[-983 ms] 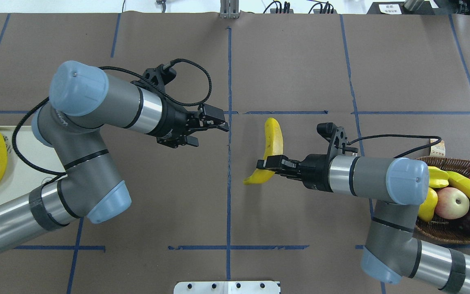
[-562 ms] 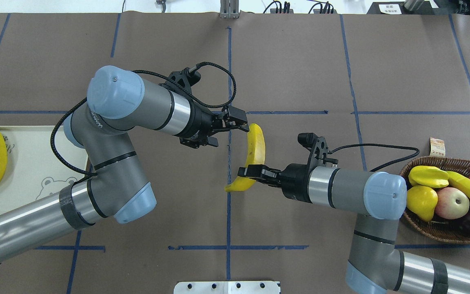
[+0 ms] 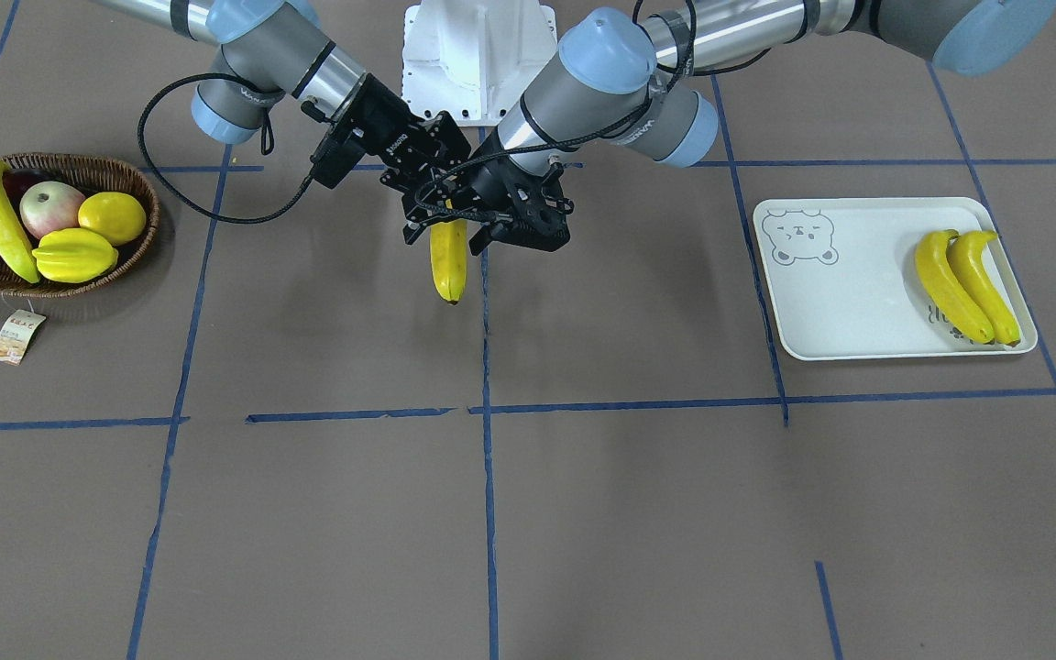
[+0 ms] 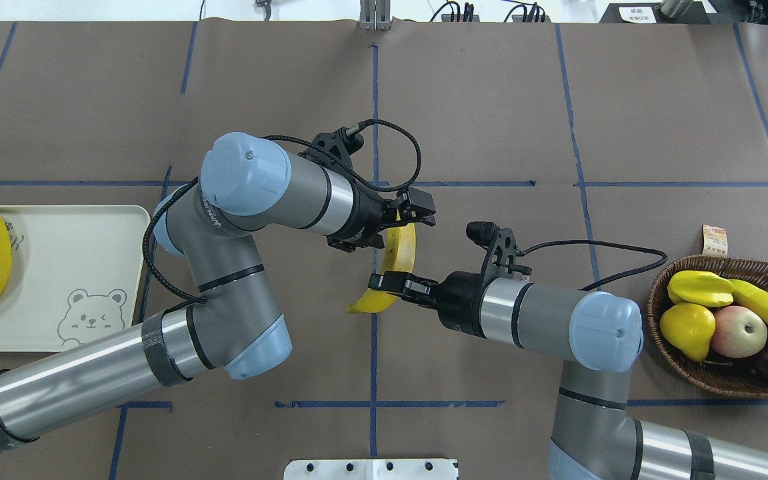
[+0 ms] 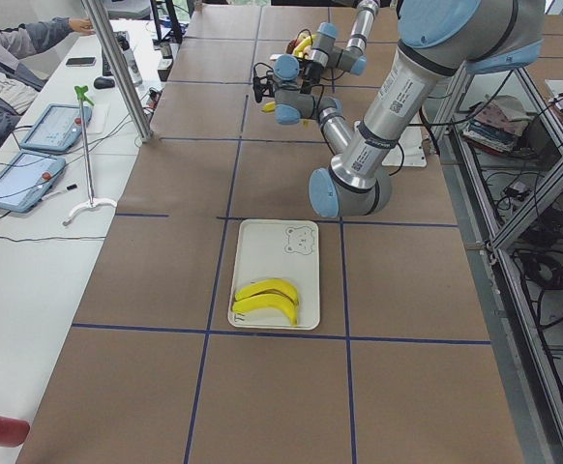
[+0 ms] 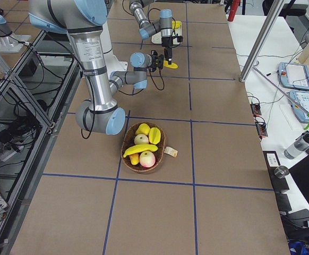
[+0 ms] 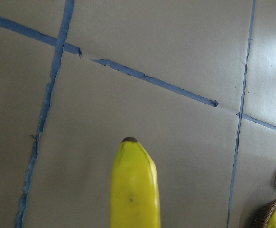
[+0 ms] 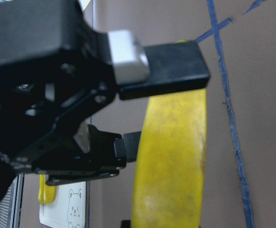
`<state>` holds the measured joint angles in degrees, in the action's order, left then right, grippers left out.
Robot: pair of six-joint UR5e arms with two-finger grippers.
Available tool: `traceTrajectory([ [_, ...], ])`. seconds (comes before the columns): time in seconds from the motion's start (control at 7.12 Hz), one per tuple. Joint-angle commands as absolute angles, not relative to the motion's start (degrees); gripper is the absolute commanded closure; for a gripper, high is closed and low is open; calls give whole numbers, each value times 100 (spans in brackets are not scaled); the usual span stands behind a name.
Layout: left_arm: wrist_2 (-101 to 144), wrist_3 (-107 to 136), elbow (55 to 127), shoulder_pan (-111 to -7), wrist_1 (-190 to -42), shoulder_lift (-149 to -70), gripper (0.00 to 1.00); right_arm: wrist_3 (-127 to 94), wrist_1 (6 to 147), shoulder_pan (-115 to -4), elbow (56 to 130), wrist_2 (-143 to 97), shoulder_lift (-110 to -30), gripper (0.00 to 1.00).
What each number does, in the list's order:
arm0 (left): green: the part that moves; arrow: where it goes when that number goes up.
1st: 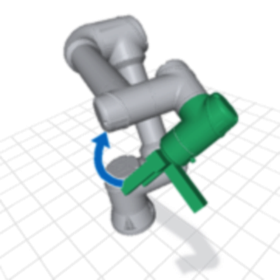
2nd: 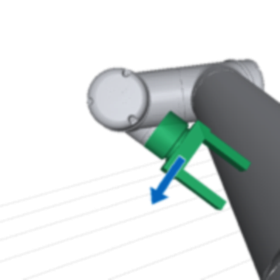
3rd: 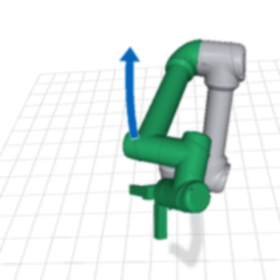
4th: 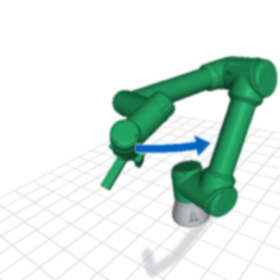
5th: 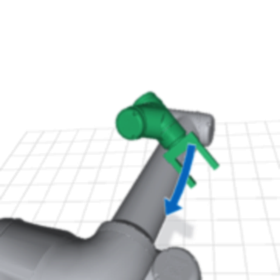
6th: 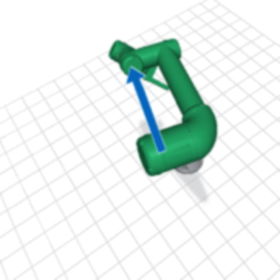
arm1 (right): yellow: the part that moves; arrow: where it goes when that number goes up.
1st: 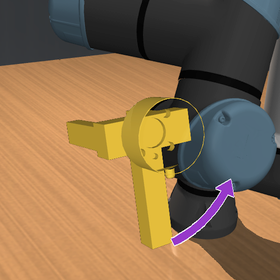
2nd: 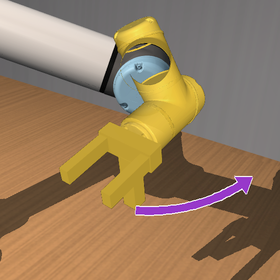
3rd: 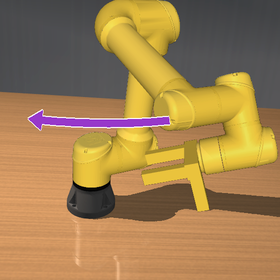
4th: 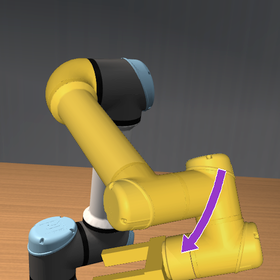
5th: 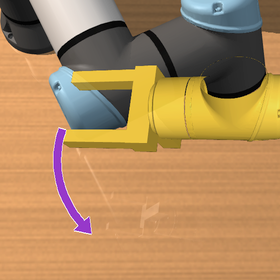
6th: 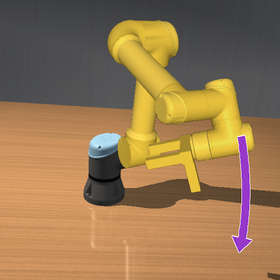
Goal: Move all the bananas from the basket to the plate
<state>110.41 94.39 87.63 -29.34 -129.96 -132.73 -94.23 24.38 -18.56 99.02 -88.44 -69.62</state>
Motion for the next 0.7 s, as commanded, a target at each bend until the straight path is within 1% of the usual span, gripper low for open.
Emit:
traceTrajectory([
  [0.0, 10785, 9457, 8763, -2795, -12999, -13280, 14, -9422, 2435, -1854, 9905, -8833, -6961, 93],
  [0.14, 10784, 9457, 8763, -2804, -12999, -13263, 28, -9413, 2435, -1863, 9905, -8816, -6970, 93],
  [0.56, 10784, 9457, 8754, -2830, -12990, -13254, 38, -9413, 2435, -1872, 9914, -8815, -6987, 93],
])
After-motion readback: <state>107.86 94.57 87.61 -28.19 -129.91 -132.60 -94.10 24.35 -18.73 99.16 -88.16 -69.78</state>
